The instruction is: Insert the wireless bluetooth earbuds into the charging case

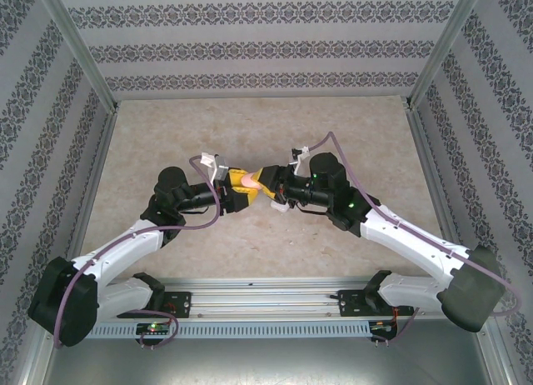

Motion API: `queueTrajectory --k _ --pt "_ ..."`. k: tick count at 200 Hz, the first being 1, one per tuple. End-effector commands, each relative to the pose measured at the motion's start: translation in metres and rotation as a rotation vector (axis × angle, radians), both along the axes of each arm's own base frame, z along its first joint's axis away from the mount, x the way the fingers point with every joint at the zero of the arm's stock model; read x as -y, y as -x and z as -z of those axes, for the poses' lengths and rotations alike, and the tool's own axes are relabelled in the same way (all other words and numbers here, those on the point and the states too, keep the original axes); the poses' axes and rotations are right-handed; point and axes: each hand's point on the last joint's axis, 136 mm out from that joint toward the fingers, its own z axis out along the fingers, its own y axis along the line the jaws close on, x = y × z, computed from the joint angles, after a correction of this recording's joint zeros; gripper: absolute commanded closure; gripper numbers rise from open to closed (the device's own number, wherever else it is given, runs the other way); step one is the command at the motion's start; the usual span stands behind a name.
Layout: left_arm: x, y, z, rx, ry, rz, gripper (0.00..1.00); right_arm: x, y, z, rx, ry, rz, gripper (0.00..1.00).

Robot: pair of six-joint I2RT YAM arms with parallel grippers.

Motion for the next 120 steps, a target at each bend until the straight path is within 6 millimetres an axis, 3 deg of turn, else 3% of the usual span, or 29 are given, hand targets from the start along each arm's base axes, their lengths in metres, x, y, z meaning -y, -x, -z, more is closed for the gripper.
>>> queueTrajectory --k 1,28,56,96,120 --pt "0.002 0.013 -0.030 0.089 0.041 0.062 0.42 0.008 -0.004 0.002 -0.009 -0.014 0.033 0.86" --pt "-0.010 0.006 -0.031 0.096 0.007 -0.040 0.32 0.018 -0.010 0.008 -0.017 -0.004 0.083 0.88" --pt "-0.038 -0.013 -0.031 0.101 -0.071 -0.233 0.25 0.034 -0.014 0.022 -0.023 0.068 0.130 0.88" --pt "-0.065 -0.035 -0.013 0.031 -0.190 -0.376 0.25 0.050 -0.024 0.048 -0.048 0.136 0.170 0.88" --pt "-0.068 -0.040 0.000 0.001 -0.221 -0.396 0.26 0.059 -0.037 0.067 -0.054 0.199 0.192 0.88"
